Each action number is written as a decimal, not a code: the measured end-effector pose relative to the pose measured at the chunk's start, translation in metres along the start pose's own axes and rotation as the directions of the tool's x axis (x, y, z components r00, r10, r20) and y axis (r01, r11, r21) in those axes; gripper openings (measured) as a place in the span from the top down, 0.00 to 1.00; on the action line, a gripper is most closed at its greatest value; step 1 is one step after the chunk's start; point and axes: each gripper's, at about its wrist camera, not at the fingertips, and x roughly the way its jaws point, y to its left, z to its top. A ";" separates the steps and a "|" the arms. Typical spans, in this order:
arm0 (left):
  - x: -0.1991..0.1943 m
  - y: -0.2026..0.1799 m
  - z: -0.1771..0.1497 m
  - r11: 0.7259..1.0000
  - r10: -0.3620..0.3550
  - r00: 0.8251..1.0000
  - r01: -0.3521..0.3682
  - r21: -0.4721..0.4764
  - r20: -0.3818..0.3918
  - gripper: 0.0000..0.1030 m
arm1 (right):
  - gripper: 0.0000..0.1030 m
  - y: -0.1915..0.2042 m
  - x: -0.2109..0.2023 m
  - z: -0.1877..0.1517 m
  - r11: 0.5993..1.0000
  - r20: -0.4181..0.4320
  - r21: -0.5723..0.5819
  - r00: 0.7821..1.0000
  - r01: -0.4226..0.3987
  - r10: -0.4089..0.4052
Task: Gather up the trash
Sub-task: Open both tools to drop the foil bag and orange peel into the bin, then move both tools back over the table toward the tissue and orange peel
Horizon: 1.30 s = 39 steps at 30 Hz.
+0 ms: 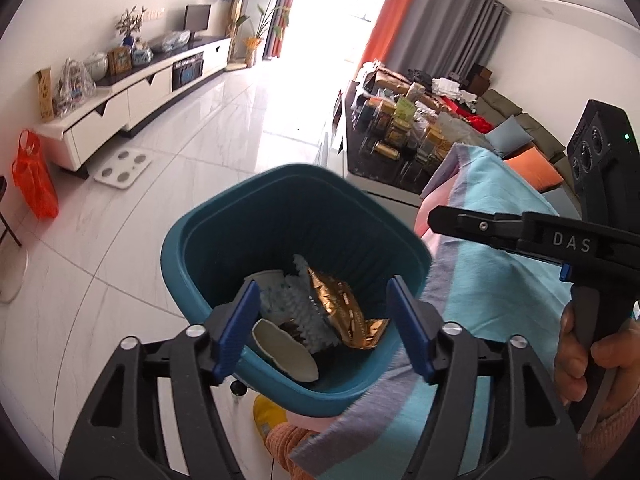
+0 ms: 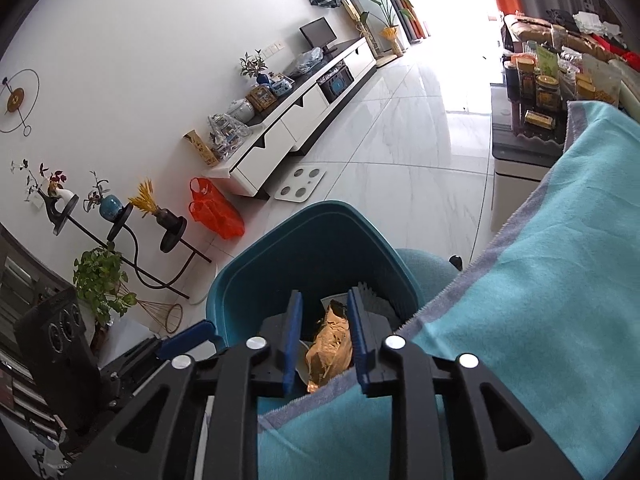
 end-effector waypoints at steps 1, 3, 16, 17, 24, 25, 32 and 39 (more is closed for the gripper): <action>-0.003 -0.001 0.000 1.000 -0.005 1.000 0.005 0.003 0.005 0.33 | 0.78 0.000 -0.005 -0.001 1.000 0.009 -0.002 1.000 0.000 0.000; -0.010 -0.008 0.000 1.000 -0.019 1.000 0.018 0.015 0.018 0.32 | 0.77 -0.001 -0.017 -0.003 1.000 0.026 -0.006 1.000 -0.002 0.002; -0.033 -0.080 -0.008 0.976 -0.148 0.988 0.141 0.167 0.031 0.23 | 0.64 -0.037 -0.131 -0.046 0.995 0.187 -0.005 0.978 0.097 -0.095; -0.033 -0.090 -0.009 0.970 -0.164 0.986 0.156 0.187 0.025 0.23 | 0.64 -0.041 -0.140 -0.051 0.994 0.197 0.002 0.974 0.112 -0.110; -0.028 -0.156 -0.019 0.923 -0.252 0.968 0.245 0.298 -0.016 0.23 | 0.64 -0.090 -0.205 -0.087 0.967 0.279 0.120 0.927 0.224 -0.249; -0.026 -0.167 -0.021 0.915 -0.263 0.965 0.257 0.312 -0.024 0.23 | 0.64 -0.099 -0.214 -0.092 0.960 0.285 0.142 0.918 0.243 -0.275; -0.017 -0.233 -0.037 0.844 -0.346 0.932 0.359 0.398 -0.105 0.23 | 0.64 -0.161 -0.257 -0.126 0.901 0.294 0.304 0.869 0.309 -0.397; -0.003 -0.309 -0.059 0.748 -0.411 0.884 0.466 0.472 -0.221 0.26 | 0.64 -0.196 -0.277 -0.141 0.871 0.303 0.384 0.850 0.305 -0.431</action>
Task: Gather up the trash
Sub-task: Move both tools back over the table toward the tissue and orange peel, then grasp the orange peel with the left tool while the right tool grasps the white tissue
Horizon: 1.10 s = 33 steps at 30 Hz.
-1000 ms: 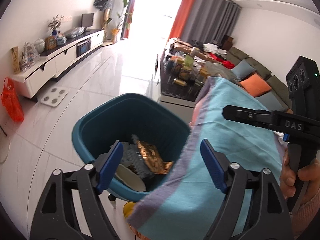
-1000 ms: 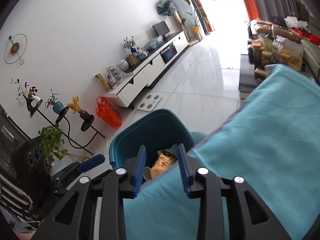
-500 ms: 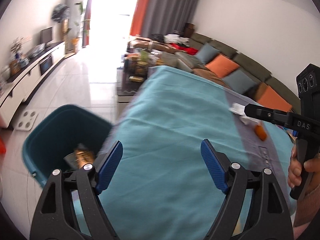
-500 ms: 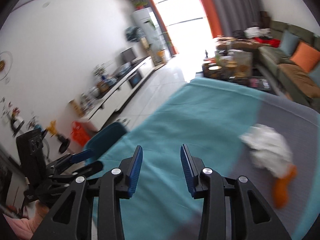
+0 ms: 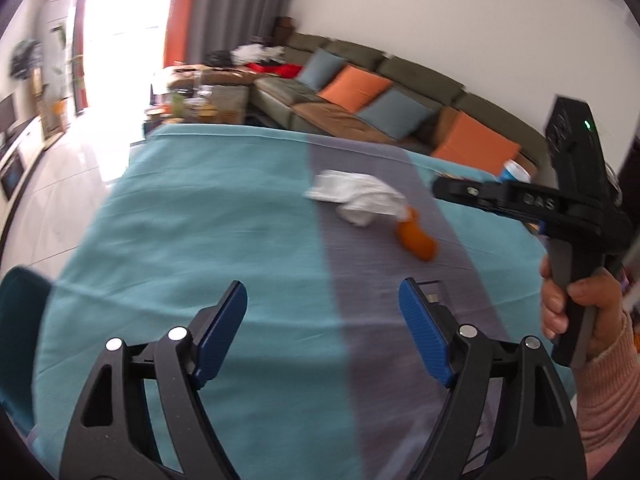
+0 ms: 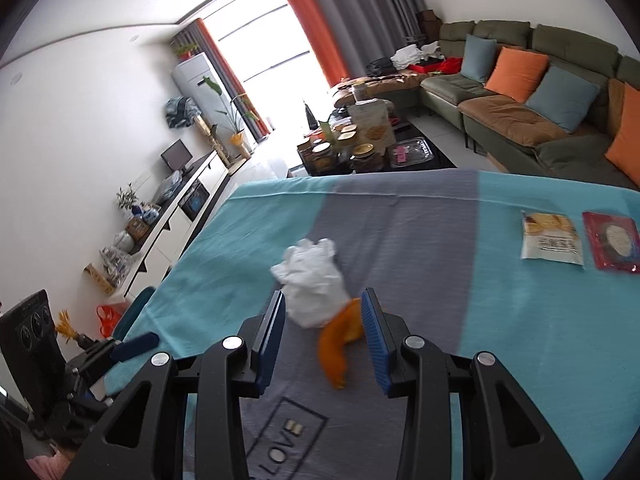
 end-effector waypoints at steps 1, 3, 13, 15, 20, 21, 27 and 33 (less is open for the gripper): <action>0.007 -0.007 0.003 1.000 -0.014 1.000 0.014 0.012 -0.012 0.28 | 0.64 -0.002 0.000 0.000 1.000 0.001 0.003 1.000 0.001 -0.001; 0.021 -0.023 0.009 0.998 -0.048 0.998 0.049 0.033 -0.031 0.28 | 0.64 -0.007 0.001 0.001 1.000 0.001 0.009 1.000 0.000 0.000; 0.092 -0.066 0.038 0.991 -0.117 0.982 0.124 0.039 -0.151 0.47 | 0.64 -0.030 -0.003 0.007 0.999 0.008 0.029 1.000 -0.022 0.022; 0.105 -0.068 0.040 0.992 -0.123 0.977 0.128 0.018 -0.174 0.51 | 0.64 -0.033 -0.003 0.008 0.999 0.006 0.033 1.000 -0.029 0.029; 0.128 -0.070 0.044 0.991 -0.128 0.973 0.132 0.010 -0.192 0.69 | 0.64 -0.034 0.002 0.013 0.998 -0.005 0.035 0.999 -0.044 0.045; 0.131 -0.070 0.043 0.991 -0.132 0.971 0.137 0.009 -0.197 0.71 | 0.64 -0.034 0.004 0.014 0.998 -0.009 0.036 0.999 -0.048 0.049; 0.128 -0.066 0.040 0.990 -0.136 0.972 0.140 0.007 -0.194 0.85 | 0.64 -0.028 0.014 0.020 0.998 -0.031 0.017 0.997 -0.065 0.066; 0.098 -0.051 0.026 0.994 -0.103 0.980 0.106 0.007 -0.171 0.86 | 0.64 -0.013 0.028 0.023 0.997 -0.068 -0.021 0.995 -0.081 0.079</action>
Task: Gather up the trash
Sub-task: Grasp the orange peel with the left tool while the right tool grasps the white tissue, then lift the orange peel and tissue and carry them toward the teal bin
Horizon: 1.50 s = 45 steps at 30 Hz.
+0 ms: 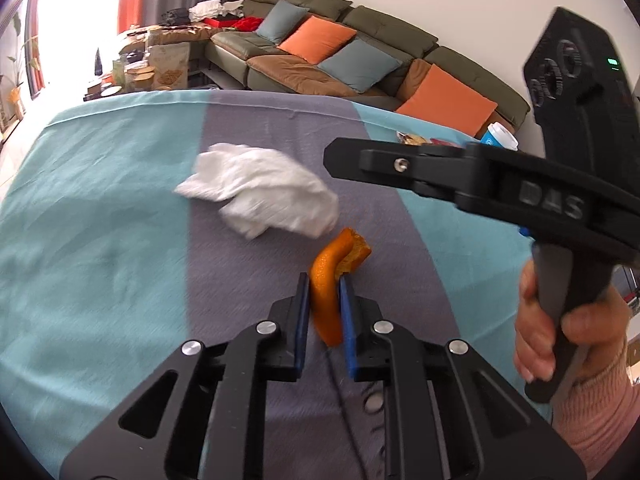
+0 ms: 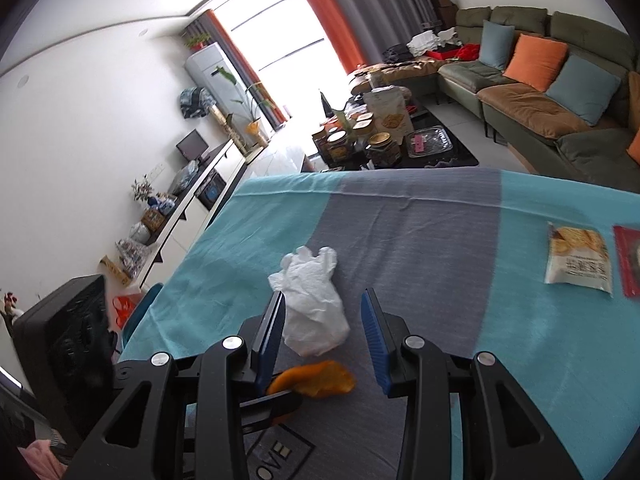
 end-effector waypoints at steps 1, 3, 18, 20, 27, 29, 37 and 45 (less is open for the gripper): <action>-0.006 0.003 -0.003 1.000 0.005 1.000 -0.005 -0.002 0.008 0.86 | 0.64 0.002 0.002 0.000 1.000 -0.005 -0.004 1.000 0.002 -0.002; -0.021 0.011 -0.011 0.999 0.036 0.999 -0.036 -0.007 0.033 0.86 | 0.64 0.004 0.010 0.001 1.000 -0.023 -0.010 1.000 0.004 -0.004; -0.098 0.071 -0.052 0.981 0.146 0.981 -0.127 -0.145 0.124 0.86 | 0.81 0.011 0.038 -0.006 0.998 -0.087 -0.036 0.994 0.059 -0.062; -0.104 0.075 -0.058 0.978 0.155 0.979 -0.134 -0.157 0.130 0.86 | 0.84 0.012 0.037 -0.006 0.997 -0.080 -0.039 0.995 0.062 -0.065; -0.125 0.083 -0.068 0.971 0.190 0.970 -0.164 -0.171 0.150 0.86 | 0.88 0.027 0.024 -0.011 0.997 -0.039 -0.058 0.998 0.050 -0.052; -0.129 0.083 -0.069 0.970 0.197 0.968 -0.169 -0.177 0.155 0.86 | 0.89 0.034 0.020 -0.012 0.997 -0.025 -0.069 0.999 0.047 -0.048; -0.148 0.088 -0.077 0.960 0.238 0.955 -0.203 -0.195 0.179 0.86 | 0.89 0.061 0.002 -0.021 0.995 0.016 -0.100 1.000 -0.007 0.009; -0.166 0.096 -0.088 0.948 0.268 0.943 -0.223 -0.226 0.195 0.86 | 0.89 0.090 -0.006 -0.036 0.987 0.015 -0.134 0.996 -0.084 0.086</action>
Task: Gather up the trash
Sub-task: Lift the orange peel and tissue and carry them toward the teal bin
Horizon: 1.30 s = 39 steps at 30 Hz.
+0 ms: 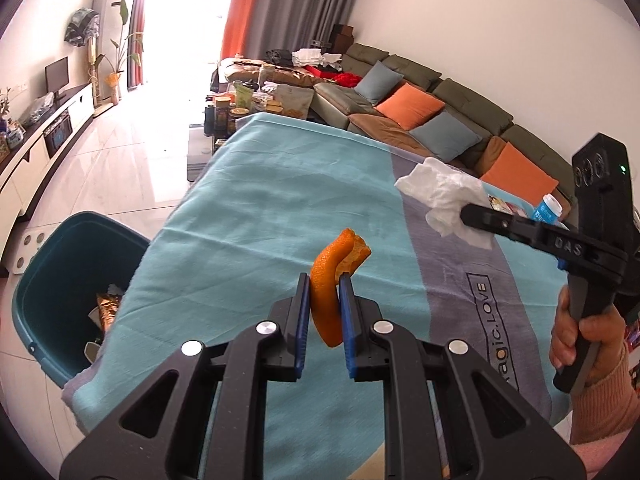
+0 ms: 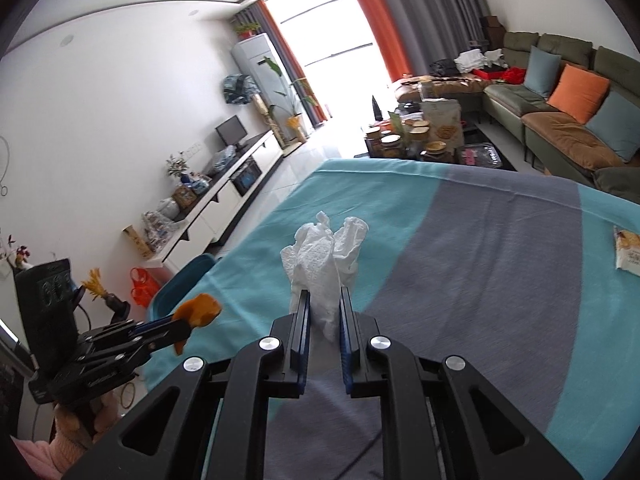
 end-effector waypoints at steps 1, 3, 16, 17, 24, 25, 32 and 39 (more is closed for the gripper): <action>-0.002 0.002 -0.001 1.000 0.002 1.000 -0.002 -0.003 0.002 0.86 | 0.89 0.004 0.000 -0.001 1.000 0.001 -0.005 1.000 -0.010 0.010; -0.005 0.004 -0.002 1.000 0.005 1.000 -0.005 -0.008 0.004 0.86 | 0.89 0.011 0.001 -0.004 1.000 -0.001 -0.016 1.000 -0.027 0.027; -0.023 0.022 -0.011 0.998 0.041 0.999 -0.041 -0.047 0.011 0.86 | 0.89 0.040 0.010 -0.015 0.996 -0.028 -0.059 0.997 -0.073 0.071; -0.024 0.023 -0.012 0.998 0.043 0.999 -0.042 -0.050 0.012 0.86 | 0.89 0.041 0.010 -0.016 0.995 -0.030 -0.061 0.997 -0.075 0.073; -0.031 0.029 -0.014 0.997 0.054 0.998 -0.052 -0.064 0.021 0.86 | 0.89 0.050 0.017 -0.019 0.994 -0.044 -0.072 0.996 -0.086 0.083; -0.032 0.030 -0.014 0.996 0.057 0.998 -0.055 -0.066 0.022 0.86 | 0.89 0.050 0.017 -0.020 0.993 -0.046 -0.071 0.995 -0.089 0.086; -0.037 0.034 -0.015 0.995 0.068 0.997 -0.065 -0.079 0.030 0.86 | 0.89 0.055 0.023 -0.020 0.991 -0.058 -0.081 0.993 -0.104 0.099; -0.041 0.039 -0.016 0.993 0.078 0.996 -0.075 -0.088 0.033 0.86 | 0.89 0.061 0.030 -0.020 0.989 -0.064 -0.089 0.992 -0.116 0.111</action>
